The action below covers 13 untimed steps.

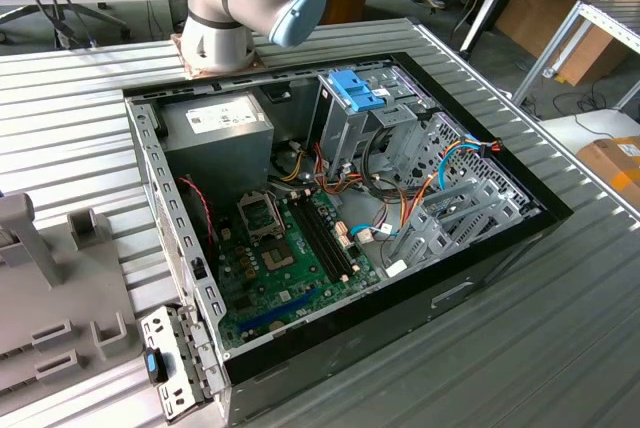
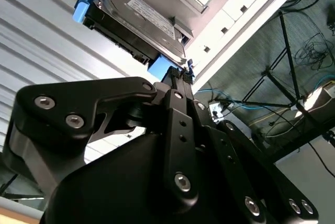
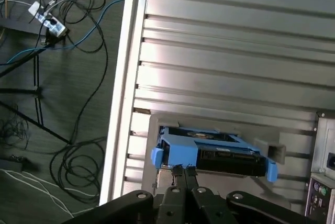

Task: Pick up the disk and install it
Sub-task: 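Pick up the disk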

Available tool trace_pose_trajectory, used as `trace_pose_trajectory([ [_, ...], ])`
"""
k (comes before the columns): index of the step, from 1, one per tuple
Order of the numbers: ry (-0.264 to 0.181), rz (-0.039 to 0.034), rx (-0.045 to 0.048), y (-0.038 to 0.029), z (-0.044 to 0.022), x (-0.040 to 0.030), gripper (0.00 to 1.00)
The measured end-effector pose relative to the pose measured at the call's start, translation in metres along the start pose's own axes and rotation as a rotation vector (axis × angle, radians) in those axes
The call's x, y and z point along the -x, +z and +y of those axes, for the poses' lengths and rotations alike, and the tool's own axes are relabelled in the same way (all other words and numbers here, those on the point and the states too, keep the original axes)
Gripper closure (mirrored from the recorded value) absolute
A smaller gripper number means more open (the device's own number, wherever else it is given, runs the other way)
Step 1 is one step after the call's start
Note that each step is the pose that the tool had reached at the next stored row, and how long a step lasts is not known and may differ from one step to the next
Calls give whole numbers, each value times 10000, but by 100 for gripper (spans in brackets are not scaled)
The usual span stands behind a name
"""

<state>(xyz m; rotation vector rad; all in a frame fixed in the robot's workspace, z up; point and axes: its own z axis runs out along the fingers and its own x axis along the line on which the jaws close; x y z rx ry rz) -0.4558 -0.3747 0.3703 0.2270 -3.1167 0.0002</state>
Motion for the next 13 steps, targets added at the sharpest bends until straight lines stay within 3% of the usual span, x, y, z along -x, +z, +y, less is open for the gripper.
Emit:
trace_pose_trajectory([
  [6, -1896, 2, -33, 2, 2, 1, 89],
  [8, -2286, 3, -39, 2, 2, 1, 89],
  [13, -2388, 3, -41, 2, 2, 1, 89],
])
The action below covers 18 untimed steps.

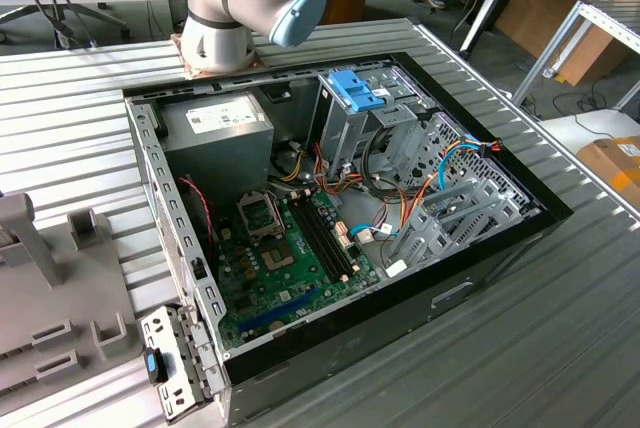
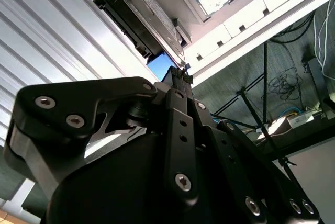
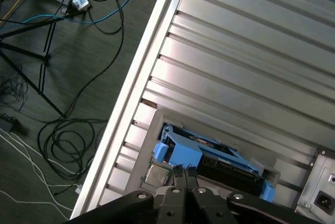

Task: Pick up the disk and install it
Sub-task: 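Pick up the disk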

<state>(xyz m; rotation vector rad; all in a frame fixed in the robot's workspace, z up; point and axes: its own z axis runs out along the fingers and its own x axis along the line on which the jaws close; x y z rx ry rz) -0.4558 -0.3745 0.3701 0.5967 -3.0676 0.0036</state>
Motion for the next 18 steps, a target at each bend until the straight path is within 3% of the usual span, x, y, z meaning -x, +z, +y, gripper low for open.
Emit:
trace_pose_trajectory([
  [12, -162, 0, -4, 0, 0, 0, 89],
  [16, -763, 0, -14, 2, 4, 2, 89],
  [17, -1471, 2, -25, 4, 7, 3, 89],
  [18, -1827, 2, -31, 5, 7, 3, 89],
])
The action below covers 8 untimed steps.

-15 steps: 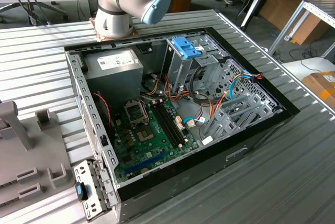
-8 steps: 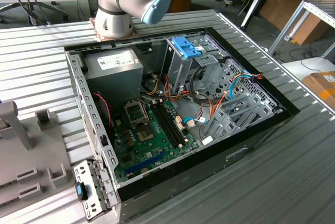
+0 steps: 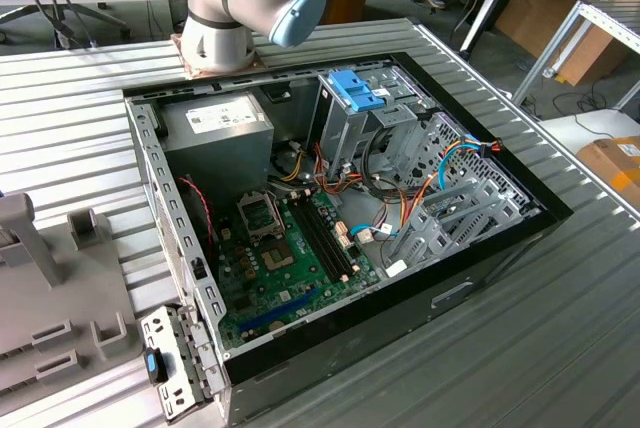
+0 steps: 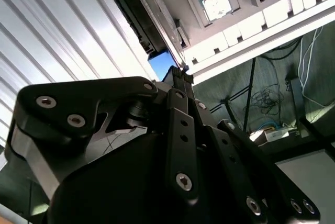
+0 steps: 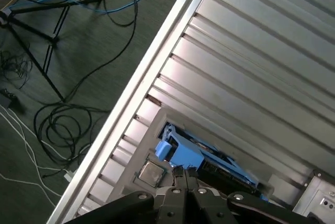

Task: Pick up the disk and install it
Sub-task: 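Pick up the disk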

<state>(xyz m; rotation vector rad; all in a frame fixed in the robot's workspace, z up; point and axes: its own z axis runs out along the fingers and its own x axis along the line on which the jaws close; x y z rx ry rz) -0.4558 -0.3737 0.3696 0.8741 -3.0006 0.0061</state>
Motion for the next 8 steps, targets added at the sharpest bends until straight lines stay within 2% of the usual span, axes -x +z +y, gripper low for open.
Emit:
trace_pose_trajectory([
  [1, -165, 0, -3, 1, 0, 0, 89],
  [6, -192, 1, -4, 0, 1, 0, 89],
  [8, -365, 3, -10, 0, 0, 0, 89],
])
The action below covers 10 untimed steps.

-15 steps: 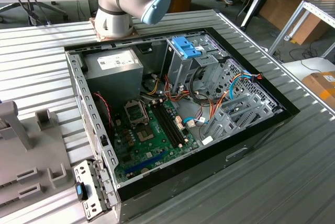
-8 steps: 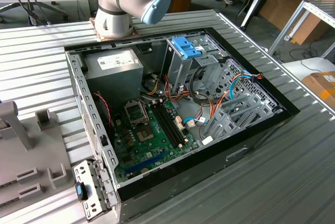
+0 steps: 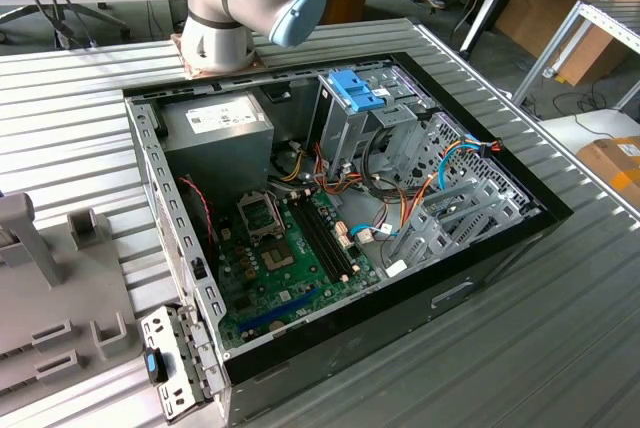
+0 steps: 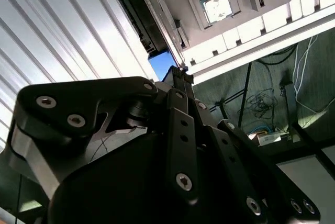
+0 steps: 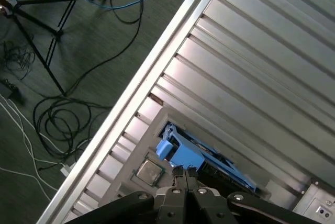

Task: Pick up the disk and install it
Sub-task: 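Pick up the disk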

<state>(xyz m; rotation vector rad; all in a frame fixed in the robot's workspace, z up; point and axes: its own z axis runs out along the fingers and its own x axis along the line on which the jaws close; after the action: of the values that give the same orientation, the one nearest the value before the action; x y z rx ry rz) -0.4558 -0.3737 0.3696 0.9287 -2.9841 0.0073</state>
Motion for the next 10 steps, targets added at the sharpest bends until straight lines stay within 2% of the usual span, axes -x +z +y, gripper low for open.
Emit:
trace_pose_trajectory([
  [6, -1203, 5, -26, 4, 0, 0, 89],
  [8, -2197, 7, -47, 9, 1, 1, 89],
  [10, -2735, 7, -56, 11, 2, 2, 89],
])
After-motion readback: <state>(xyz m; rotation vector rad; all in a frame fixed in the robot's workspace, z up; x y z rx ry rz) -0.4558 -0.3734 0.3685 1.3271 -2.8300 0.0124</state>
